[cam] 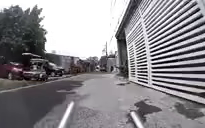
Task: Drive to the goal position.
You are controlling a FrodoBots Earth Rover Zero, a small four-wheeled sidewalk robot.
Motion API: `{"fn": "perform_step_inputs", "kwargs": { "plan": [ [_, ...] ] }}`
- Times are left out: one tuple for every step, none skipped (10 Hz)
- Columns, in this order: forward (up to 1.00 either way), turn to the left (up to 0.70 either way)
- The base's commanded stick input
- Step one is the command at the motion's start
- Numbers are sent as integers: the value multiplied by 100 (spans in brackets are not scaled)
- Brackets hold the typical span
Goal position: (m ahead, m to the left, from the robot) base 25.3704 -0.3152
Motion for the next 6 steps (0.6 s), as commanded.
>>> {"fn": "perform_step_inputs", "kwargs": {
  "plan": [
    [85, 0],
    [85, 0],
    [85, 0],
    [85, 0],
    [85, 0],
    [85, 0]
  ]
}}
